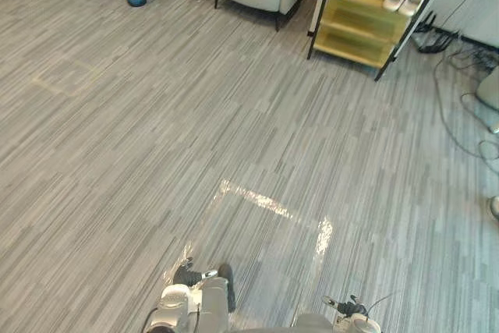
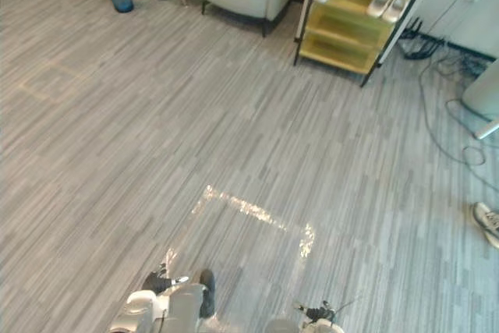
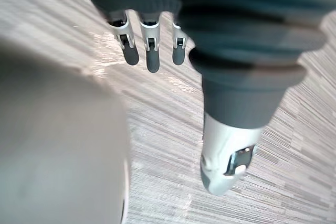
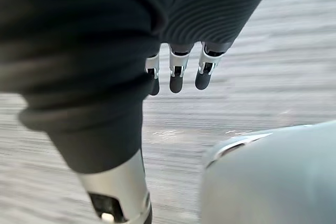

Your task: Pick up cushions and gather them together orderly.

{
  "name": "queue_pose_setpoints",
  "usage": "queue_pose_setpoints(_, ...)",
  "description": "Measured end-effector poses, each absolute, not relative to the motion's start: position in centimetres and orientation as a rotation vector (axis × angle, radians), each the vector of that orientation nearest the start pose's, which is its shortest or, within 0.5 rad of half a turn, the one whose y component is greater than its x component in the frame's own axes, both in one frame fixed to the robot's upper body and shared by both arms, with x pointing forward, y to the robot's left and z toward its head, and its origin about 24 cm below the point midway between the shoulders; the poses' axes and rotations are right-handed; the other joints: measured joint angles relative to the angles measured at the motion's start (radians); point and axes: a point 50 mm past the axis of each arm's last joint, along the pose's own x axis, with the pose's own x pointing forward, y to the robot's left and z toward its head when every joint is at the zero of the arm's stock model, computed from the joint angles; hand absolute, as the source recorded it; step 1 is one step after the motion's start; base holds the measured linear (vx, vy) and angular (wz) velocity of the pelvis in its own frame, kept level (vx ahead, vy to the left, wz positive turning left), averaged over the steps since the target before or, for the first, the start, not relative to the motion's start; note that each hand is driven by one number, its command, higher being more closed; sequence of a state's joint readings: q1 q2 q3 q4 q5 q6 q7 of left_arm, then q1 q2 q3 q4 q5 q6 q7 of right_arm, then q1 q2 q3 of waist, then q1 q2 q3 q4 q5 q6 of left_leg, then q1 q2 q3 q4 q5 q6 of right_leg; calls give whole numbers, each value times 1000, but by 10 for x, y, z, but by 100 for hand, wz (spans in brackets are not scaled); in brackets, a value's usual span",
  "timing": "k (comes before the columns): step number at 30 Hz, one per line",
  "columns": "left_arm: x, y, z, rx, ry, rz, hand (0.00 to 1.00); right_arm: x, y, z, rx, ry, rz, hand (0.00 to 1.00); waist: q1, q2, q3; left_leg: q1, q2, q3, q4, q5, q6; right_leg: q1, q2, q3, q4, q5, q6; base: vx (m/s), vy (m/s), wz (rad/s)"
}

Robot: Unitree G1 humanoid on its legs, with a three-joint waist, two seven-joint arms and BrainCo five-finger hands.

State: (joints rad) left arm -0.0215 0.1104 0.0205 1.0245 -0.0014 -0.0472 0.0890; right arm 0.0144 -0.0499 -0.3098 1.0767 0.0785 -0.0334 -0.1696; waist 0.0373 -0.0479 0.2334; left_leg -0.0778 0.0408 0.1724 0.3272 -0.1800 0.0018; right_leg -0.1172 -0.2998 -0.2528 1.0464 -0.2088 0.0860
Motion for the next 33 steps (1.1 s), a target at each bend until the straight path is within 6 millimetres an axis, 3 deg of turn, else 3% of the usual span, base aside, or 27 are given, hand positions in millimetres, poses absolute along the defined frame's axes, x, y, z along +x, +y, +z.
queue_pose_setpoints(2, 141, 196, -147, 133, 972, 154, 0, 111, -214, -155, 98, 1031, -511, 0, -3, 2, -1, 106, 10, -6, -71, -1, -1, -59, 16, -68, -110, -55, -15, 383, -88, 20)
queue_pose_setpoints(4, 140, 194, -147, 128, 974, 153, 0, 113, -216, -154, 97, 1024, -512, 0, -5, 6, 0, 128, 25, -10, -81, -1, -1, -94, 40, -111, -281, -58, -11, 385, -202, 33)
queue_pose_setpoints(5, 139, 196, -147, 131, 976, 157, 0, 113, -216, -154, 96, 1023, -512, 0, -6, -2, -3, 145, 35, -3, -81, -20, -34, -106, 58, -161, -546, 36, -30, 403, -267, 31)
queue_pose_setpoints(6, 138, 197, -147, 132, 977, 159, 0, 112, -215, -154, 97, 1027, -511, 0, -6, -8, -6, 148, 32, -3, -81, -27, -46, -104, 61, -163, -585, 79, -41, 391, -283, 15)
queue_pose_setpoints(7, 138, 196, -148, 130, 983, 164, 0, 112, -217, -154, 95, 1033, -515, 0, -4, 5, 1, 171, 44, -13, -81, -62, -93, -95, 73, -180, -626, 139, -101, 240, -164, -4)
queue_pose_setpoints(9, 133, 186, -151, 109, 994, 151, 0, 109, -228, -153, 68, 1032, -532, 0, -4, 44, -17, 159, 78, -20, -75, -63, -95, -91, 121, -168, -646, 124, -99, 265, -181, 0)
queue_pose_setpoints(10, 135, 185, -150, 105, 990, 148, 0, 107, -228, -154, 87, 1037, -550, 0, -4, 60, -20, 146, 94, -29, -12, -69, -106, -65, 140, -170, -669, 63, -108, 269, -214, 14)
queue_pose_setpoints(11, 136, 182, -150, 98, 989, 148, 0, 106, -229, -153, 96, 1033, -563, 0, -4, 70, -11, 126, 110, -36, 53, -75, -116, -46, 150, -177, -674, 59, -110, 229, -202, 19)
queue_pose_setpoints(13, 140, 182, -148, 59, 961, 177, 0, 99, -233, -153, 78, 1040, -577, 0, 8, 89, 1, -19, 206, -53, 446, -49, -138, 55, 206, -195, -729, 41, -122, 215, -138, -4)
queue_pose_setpoints(14, 142, 180, -147, 54, 950, 169, 0, 95, -233, -154, 80, 1038, -581, 0, 18, 96, -6, -68, 241, -43, 532, -62, -133, 109, 227, -204, -756, 34, -120, 188, -72, -18)
queue_pose_setpoints(15, 142, 180, -146, 54, 949, 169, 0, 95, -232, -154, 81, 1037, -581, 0, 18, 96, -6, -69, 241, -42, 530, -62, -132, 111, 227, -204, -758, 34, -119, 178, -46, -17)
queue_pose_setpoints(16, 145, 179, -145, 58, 937, 160, 0, 96, -231, -154, 86, 1037, -579, 0, 17, 94, -8, -99, 234, -30, 475, -76, -108, 135, 235, -196, -781, 30, -109, 136, -11, -20)
queue_pose_setpoints(19, 145, 179, -145, 57, 934, 157, 0, 97, -229, -154, 90, 1035, -577, 0, 20, 91, -11, -111, 174, -77, 221, -74, -96, 142, 238, -155, -809, 36, -85, 221, 71, -41)
queue_pose_setpoints(20, 144, 181, -145, 58, 937, 162, 0, 97, -230, -154, 89, 1041, -579, 0, 26, 85, -15, -70, 130, -122, 71, -6, -121, 139, 233, -102, -810, 46, -63, 261, 137, -51)
queue_pose_setpoints(21, 143, 182, -146, 64, 941, 160, 0, 96, -227, -155, 95, 1048, -576, 0, 26, 73, -20, -52, 117, -117, 50, 6, -116, 139, 230, -92, -815, 50, -55, 286, 90, -38)
queue_pose_setpoints(22, 140, 187, -147, 87, 957, 159, 0, 93, -223, -158, 103, 1069, -568, 0, 13, 43, -37, -41, 95, -104, 20, 16, -106, 145, 219, -70, -856, 68, -35, 251, 68, -19)
queue_pose_setpoints(23, 140, 191, -147, 99, 962, 158, 0, 88, -219, -160, 111, 1097, -565, 0, 19, 26, -46, -29, 78, -99, 20, 12, -99, 163, 208, -56, -892, 83, -23, 303, 86, -19)
queue_pose_setpoints(25, 137, 192, -149, 113, 976, 148, 0, 85, -218, -161, 113, 1104, -568, 0, 15, 19, -51, 8, 54, -98, -3, 12, -99, 192, 188, -48, -903, 89, -14, 244, 102, -17)
queue_pose_setpoints(28, 133, 192, -151, 127, 996, 132, 0, 84, -219, -161, 118, 1107, -570, 0, 8, 25, -62, 74, 21, -96, -71, 18, -88, 222, 162, -38, -913, 88, -10, 126, 66, -3)
queue_pose_setpoints(33, 127, 191, -153, 120, 1017, 131, 0, 80, -221, -162, 139, 1117, -594, 0, 8, 39, -78, 100, 8, -102, -131, 33, -70, 234, 161, -40, -938, 90, -7, 50, 8, 3)
